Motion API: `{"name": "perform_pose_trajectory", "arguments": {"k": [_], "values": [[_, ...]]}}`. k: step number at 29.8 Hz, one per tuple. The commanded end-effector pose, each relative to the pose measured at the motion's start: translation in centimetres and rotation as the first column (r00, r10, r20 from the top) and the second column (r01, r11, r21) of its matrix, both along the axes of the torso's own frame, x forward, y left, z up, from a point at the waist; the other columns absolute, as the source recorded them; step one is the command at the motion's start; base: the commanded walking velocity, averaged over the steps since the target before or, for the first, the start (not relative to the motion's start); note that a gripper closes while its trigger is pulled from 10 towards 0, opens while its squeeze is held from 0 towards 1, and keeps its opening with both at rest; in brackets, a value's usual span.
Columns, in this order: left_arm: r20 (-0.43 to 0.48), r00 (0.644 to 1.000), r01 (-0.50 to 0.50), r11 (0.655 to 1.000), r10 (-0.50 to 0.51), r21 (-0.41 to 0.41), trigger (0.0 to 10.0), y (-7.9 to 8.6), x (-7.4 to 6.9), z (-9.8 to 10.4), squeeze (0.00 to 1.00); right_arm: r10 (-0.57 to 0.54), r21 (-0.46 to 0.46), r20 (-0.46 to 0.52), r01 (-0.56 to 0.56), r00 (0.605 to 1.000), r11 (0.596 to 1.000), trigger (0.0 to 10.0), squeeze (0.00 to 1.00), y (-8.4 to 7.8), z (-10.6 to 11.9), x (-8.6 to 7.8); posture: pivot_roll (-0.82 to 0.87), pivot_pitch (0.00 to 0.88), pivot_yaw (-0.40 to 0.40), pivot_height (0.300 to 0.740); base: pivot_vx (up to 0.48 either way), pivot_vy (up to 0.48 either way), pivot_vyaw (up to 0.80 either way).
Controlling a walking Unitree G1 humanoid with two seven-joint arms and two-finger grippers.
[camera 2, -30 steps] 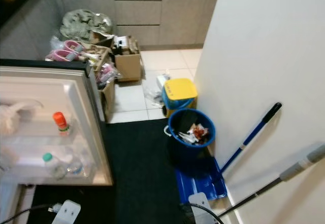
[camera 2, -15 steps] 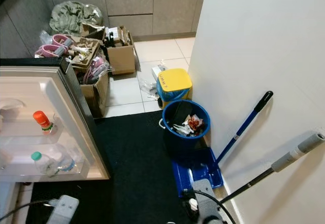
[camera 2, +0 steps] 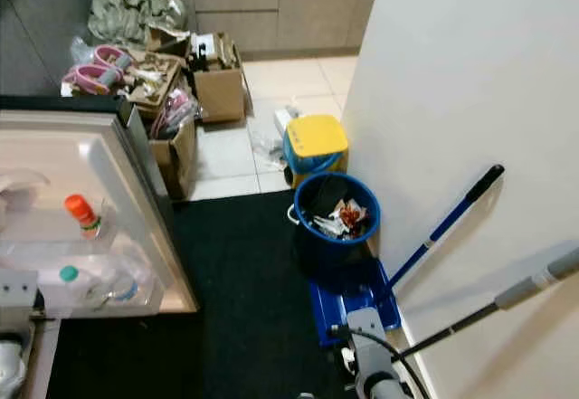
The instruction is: Restocking fridge
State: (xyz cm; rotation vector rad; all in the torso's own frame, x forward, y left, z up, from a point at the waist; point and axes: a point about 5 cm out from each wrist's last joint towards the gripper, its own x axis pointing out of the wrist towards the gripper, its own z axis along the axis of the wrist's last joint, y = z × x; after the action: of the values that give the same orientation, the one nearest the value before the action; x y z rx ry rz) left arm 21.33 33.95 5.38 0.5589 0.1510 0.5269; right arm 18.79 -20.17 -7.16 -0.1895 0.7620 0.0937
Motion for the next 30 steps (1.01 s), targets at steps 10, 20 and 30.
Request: {"name": "perform_pose_trajectory", "arguments": {"k": [10, 20, 30], "values": [[0.16, 0.987, 0.003, 0.985, -0.031, 0.172, 10.0, -0.2, -2.1, 6.7, 0.0, -0.037, -0.018, -0.014, 0.037, 0.999, 0.999, 10.0, 0.0, -1.2, -0.2, -0.8, 0.02, 0.107, -0.012, 0.74, 0.0, 0.0, 0.0], [0.149, 0.972, 0.178, 0.983, -0.182, 0.037, 10.0, -7.1, -0.4, 6.2, 0.0, -0.035, -0.016, 0.018, 0.035, 0.999, 0.999, 10.0, 0.0, -1.4, 0.3, -0.1, 0.0, 0.101, -0.025, 0.74, 0.0, 0.0, 0.0], [0.182, 0.96, 0.226, 0.973, -0.214, -0.043, 10.0, -7.1, 2.7, 10.5, 0.0, -0.044, -0.023, 0.021, 0.045, 0.999, 0.999, 10.0, 0.0, -1.8, 0.4, 0.1, 0.01, 0.097, -0.018, 0.74, 0.0, 0.0, 0.0]]}}
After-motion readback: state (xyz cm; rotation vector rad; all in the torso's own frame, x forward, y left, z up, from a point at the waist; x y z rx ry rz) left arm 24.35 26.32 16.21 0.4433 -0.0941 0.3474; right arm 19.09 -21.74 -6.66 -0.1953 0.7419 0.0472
